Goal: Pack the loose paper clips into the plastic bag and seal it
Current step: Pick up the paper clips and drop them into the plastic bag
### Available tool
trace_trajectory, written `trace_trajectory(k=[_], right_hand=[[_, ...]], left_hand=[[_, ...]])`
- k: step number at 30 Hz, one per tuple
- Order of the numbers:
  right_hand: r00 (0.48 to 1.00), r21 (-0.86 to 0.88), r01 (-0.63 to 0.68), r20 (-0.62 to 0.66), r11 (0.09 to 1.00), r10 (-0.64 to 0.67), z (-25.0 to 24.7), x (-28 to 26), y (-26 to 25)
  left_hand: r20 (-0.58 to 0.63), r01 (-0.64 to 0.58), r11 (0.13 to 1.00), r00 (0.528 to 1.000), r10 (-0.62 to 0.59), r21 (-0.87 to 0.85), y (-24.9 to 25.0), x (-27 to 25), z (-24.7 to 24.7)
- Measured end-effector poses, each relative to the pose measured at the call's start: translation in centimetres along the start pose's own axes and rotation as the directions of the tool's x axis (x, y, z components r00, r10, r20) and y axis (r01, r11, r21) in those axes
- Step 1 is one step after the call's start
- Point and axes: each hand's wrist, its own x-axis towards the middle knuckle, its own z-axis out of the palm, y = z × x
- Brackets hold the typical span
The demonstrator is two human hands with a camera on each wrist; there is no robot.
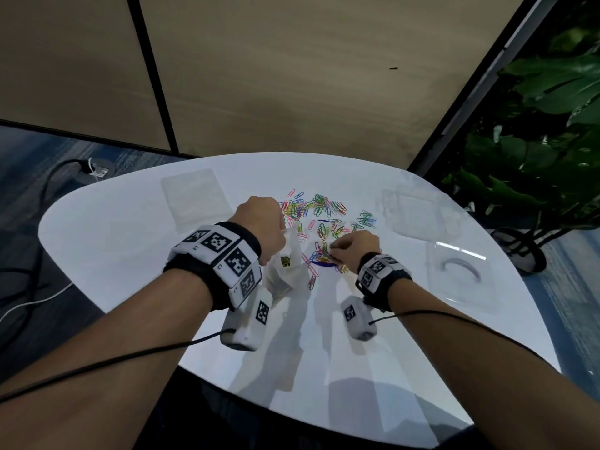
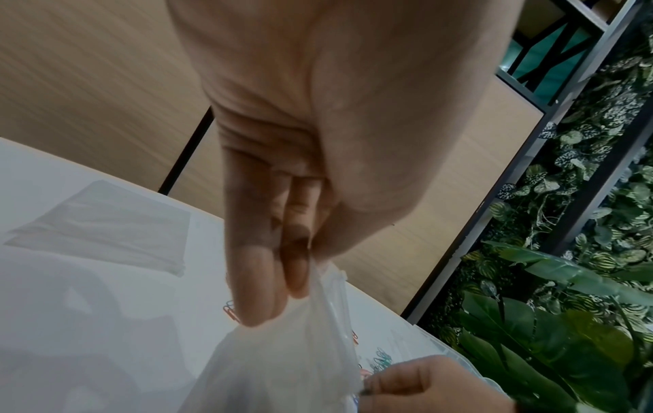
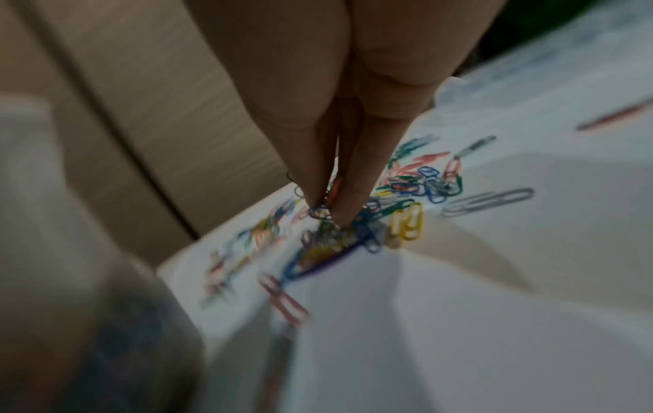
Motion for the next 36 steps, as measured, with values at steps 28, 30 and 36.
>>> trace_trajectory(k=[28, 30, 36], right_hand=[[0.896, 0.498, 0.093, 0.336, 0.862, -0.291, -3.2, -5.8, -8.2], [0.971, 0.302, 0.073, 0.198, 0.951, -0.137, -4.1, -3.2, -5.1], [0.945, -0.520, -0.221, 0.094, 0.825, 0.312, -2.0, 0.4, 5.6]], left_hand=[[-0.071, 0.029, 0.997, 0.997, -0.035, -0.075, -1.5, 0.7, -0.3], [-0.066, 0.039, 0.995, 0.997, -0.045, -0.093, -2.0, 0.6, -0.6], [-0.102, 0.069, 0.992, 0.992, -0.080, -0.107, -4.3, -0.3, -1.5]])
